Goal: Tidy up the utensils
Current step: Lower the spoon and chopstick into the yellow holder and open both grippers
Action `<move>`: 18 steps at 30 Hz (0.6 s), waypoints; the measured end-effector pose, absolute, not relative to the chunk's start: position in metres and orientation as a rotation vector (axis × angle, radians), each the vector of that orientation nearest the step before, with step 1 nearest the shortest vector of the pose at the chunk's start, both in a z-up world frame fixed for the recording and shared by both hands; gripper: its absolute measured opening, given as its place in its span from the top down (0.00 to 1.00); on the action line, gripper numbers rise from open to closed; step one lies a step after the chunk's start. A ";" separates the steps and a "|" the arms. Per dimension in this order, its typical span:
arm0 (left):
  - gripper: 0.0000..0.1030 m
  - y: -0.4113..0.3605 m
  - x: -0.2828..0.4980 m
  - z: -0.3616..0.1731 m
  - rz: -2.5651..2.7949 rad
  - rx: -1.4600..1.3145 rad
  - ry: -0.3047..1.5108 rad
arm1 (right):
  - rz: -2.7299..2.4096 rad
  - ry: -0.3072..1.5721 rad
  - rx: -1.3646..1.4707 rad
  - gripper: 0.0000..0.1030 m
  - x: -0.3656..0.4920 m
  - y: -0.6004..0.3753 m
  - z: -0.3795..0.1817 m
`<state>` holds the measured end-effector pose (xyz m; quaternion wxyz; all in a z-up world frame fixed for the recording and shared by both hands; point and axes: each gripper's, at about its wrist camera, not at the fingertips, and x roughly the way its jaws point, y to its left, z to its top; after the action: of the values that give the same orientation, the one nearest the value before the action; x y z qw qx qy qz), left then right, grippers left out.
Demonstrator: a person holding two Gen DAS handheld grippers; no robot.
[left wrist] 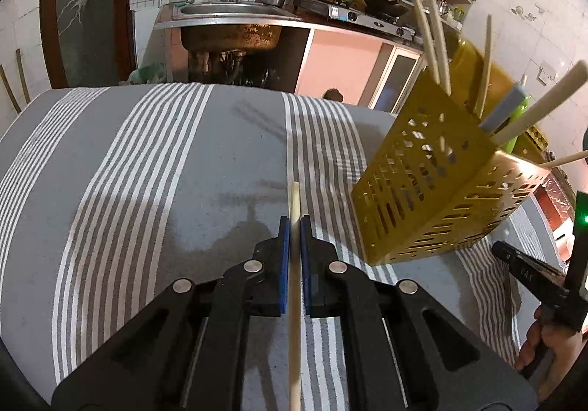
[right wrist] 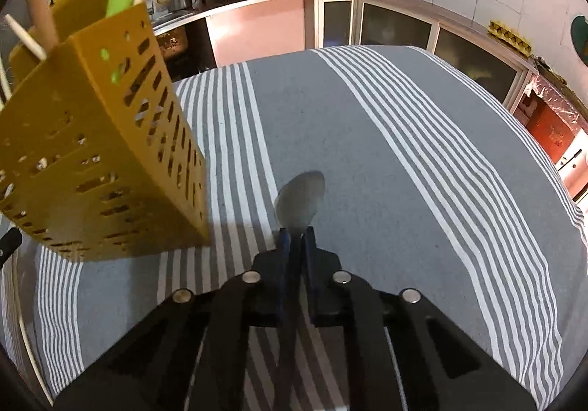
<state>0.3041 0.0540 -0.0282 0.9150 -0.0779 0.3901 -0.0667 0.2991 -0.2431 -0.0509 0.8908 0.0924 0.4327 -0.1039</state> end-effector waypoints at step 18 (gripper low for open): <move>0.95 0.039 0.223 0.038 -0.149 -0.139 0.576 | -0.040 0.569 0.340 0.97 0.189 -0.264 0.008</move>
<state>0.2233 0.0395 0.0385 0.9536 -0.0685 0.2837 -0.0735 0.1887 -0.2637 0.0078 0.9453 0.1670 0.2795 -0.0198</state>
